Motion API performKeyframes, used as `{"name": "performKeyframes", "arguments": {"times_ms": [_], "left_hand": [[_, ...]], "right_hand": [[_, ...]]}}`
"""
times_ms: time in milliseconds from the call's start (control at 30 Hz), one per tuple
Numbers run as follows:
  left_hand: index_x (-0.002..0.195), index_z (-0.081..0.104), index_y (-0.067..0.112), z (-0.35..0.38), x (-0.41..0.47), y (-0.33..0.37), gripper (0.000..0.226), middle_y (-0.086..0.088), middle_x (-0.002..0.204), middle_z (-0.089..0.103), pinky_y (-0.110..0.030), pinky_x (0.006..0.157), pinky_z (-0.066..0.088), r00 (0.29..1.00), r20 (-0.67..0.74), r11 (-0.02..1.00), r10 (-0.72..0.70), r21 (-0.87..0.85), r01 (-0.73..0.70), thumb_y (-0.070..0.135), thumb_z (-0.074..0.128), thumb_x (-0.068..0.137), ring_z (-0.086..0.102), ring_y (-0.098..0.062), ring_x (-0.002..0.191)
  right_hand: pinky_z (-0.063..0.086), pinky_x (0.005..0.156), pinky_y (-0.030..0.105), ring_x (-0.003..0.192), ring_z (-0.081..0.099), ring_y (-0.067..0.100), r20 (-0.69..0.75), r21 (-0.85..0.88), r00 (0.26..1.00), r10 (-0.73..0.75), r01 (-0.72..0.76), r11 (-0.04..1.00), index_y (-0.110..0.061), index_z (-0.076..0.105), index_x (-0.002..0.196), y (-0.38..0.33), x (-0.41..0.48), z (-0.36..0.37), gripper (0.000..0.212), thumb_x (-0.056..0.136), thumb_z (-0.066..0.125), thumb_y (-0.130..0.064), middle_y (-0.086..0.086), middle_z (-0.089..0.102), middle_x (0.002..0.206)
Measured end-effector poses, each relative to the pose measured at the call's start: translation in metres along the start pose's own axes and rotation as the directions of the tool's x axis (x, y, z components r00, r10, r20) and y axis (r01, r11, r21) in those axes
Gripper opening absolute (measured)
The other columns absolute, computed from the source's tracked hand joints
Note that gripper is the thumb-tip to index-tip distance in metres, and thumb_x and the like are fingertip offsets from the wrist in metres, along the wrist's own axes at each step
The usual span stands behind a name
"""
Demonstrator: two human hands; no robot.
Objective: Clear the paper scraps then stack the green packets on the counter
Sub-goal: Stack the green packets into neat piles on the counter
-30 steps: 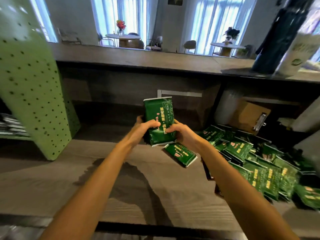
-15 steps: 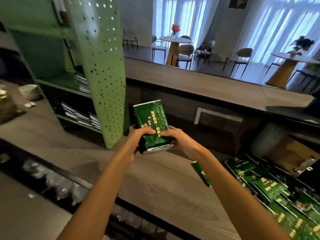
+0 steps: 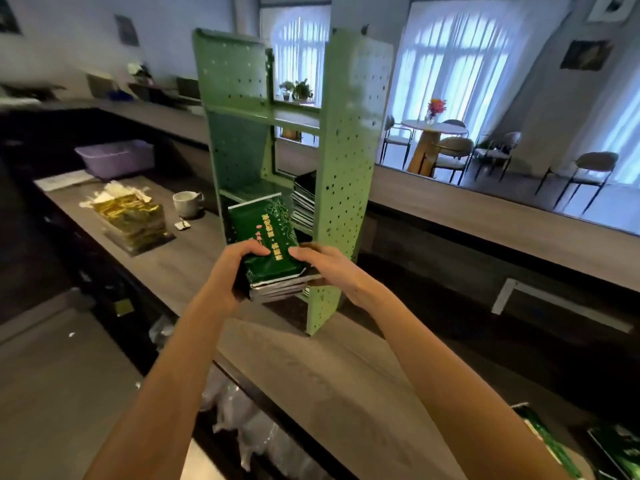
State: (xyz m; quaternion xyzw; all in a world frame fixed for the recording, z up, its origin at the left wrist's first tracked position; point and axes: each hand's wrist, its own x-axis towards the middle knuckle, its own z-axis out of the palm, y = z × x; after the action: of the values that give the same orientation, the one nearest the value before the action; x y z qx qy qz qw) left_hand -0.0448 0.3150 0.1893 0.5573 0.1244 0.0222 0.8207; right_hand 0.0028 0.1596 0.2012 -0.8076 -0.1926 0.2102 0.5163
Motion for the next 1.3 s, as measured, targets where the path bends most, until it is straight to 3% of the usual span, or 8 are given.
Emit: {"name": "performKeyframes", "arguments": {"times_ms": [167, 267, 400, 567, 700, 900, 1133, 1300], "left_hand": [[0.098, 0.063, 0.013, -0.045, 0.064, 0.044, 0.025, -0.004, 0.086, 0.073, -0.031, 0.065, 0.052, 0.999, 0.035, 0.999, -0.013, 0.032, 0.012, 0.007, 0.048, 0.080, 0.067, -0.022, 0.079], [0.097, 0.062, 0.012, -0.065, 0.101, 0.069, 0.023, -0.005, 0.090, 0.069, -0.032, 0.067, 0.050, 0.997, 0.057, 0.994, -0.058, 0.101, 0.052, 0.007, 0.049, 0.078, 0.064, -0.023, 0.082], [0.091, 0.062, 0.012, -0.069, 0.146, 0.101, 0.017, -0.003, 0.076, 0.072, -0.030, 0.065, 0.052, 0.981, 0.169, 0.986, -0.094, 0.151, 0.069, 0.006, 0.048, 0.082, 0.067, -0.021, 0.074], [0.085, 0.061, 0.010, -0.051, 0.199, 0.119, 0.013, -0.007, 0.072, 0.070, -0.031, 0.069, 0.052, 0.935, 0.289, 0.959, -0.204, 0.251, 0.131, 0.012, 0.049, 0.081, 0.065, -0.024, 0.068], [0.086, 0.059, 0.013, -0.033, 0.226, 0.124, 0.012, -0.008, 0.067, 0.069, -0.030, 0.057, 0.057, 0.881, 0.369, 0.918, -0.297, 0.365, 0.157, 0.017, 0.048, 0.084, 0.068, -0.024, 0.057], [0.088, 0.059, 0.016, -0.018, 0.255, 0.128, 0.019, -0.010, 0.095, 0.061, -0.035, 0.078, 0.047, 0.858, 0.389, 0.877, -0.335, 0.462, 0.133, 0.020, 0.062, 0.070, 0.058, -0.026, 0.083], [0.093, 0.056, 0.014, -0.014, 0.271, 0.116, 0.050, -0.011, 0.105, 0.052, -0.044, 0.103, 0.037, 0.793, 0.410, 0.810, -0.450, 0.562, 0.169, 0.024, 0.074, 0.047, 0.050, -0.027, 0.099], [0.098, 0.054, 0.012, -0.014, 0.269, 0.121, 0.050, -0.011, 0.099, 0.055, -0.037, 0.082, 0.045, 0.803, 0.398, 0.766, -0.443, 0.633, 0.109, 0.027, 0.077, 0.056, 0.053, -0.026, 0.089]], "right_hand": [[0.046, 0.088, 0.035, 0.092, 0.060, 0.024, -0.344, 0.015, 0.929, -0.134, 0.148, 0.989, -0.011, 0.062, 0.108, -0.020, 0.068, 0.021, 0.023, 0.098, 0.045, -0.024, 0.006, 0.063, 0.095], [0.044, 0.074, 0.026, 0.077, 0.055, 0.016, -0.568, -0.333, 0.739, -0.363, 0.197, 0.922, -0.003, 0.064, 0.105, -0.026, 0.097, 0.029, 0.018, 0.092, 0.052, -0.008, 0.004, 0.058, 0.094], [0.054, 0.057, 0.033, 0.069, 0.061, 0.024, -0.597, -0.691, 0.545, -0.588, 0.023, 0.723, -0.001, 0.062, 0.108, -0.024, 0.122, 0.039, 0.025, 0.084, 0.056, -0.008, 0.013, 0.055, 0.110], [0.052, 0.062, 0.035, 0.080, 0.065, 0.029, -0.653, -0.677, 0.603, -0.458, -0.196, 0.709, -0.003, 0.043, 0.137, -0.022, 0.134, 0.045, 0.047, 0.093, 0.051, -0.017, 0.013, 0.040, 0.144], [0.044, 0.050, 0.026, 0.067, 0.065, 0.028, -0.689, -0.673, 0.565, -0.454, -0.266, 0.691, 0.001, 0.040, 0.139, -0.024, 0.134, 0.044, 0.052, 0.091, 0.053, -0.014, 0.021, 0.043, 0.141], [0.045, 0.068, 0.033, 0.095, 0.063, 0.034, -0.698, -0.674, 0.628, -0.343, -0.417, 0.609, -0.008, 0.020, 0.149, -0.034, 0.134, 0.039, 0.055, 0.099, 0.038, -0.021, 0.010, 0.020, 0.156], [0.049, 0.072, 0.034, 0.098, 0.063, 0.032, -0.713, -0.679, 0.595, -0.371, -0.457, 0.574, -0.007, 0.028, 0.146, -0.034, 0.139, 0.038, 0.050, 0.099, 0.038, -0.022, 0.012, 0.027, 0.153], [0.051, 0.062, 0.037, 0.085, 0.065, 0.035, -0.722, -0.681, 0.558, -0.410, -0.469, 0.562, -0.001, 0.042, 0.137, -0.030, 0.141, 0.039, 0.046, 0.094, 0.047, -0.017, 0.017, 0.039, 0.145]]}}
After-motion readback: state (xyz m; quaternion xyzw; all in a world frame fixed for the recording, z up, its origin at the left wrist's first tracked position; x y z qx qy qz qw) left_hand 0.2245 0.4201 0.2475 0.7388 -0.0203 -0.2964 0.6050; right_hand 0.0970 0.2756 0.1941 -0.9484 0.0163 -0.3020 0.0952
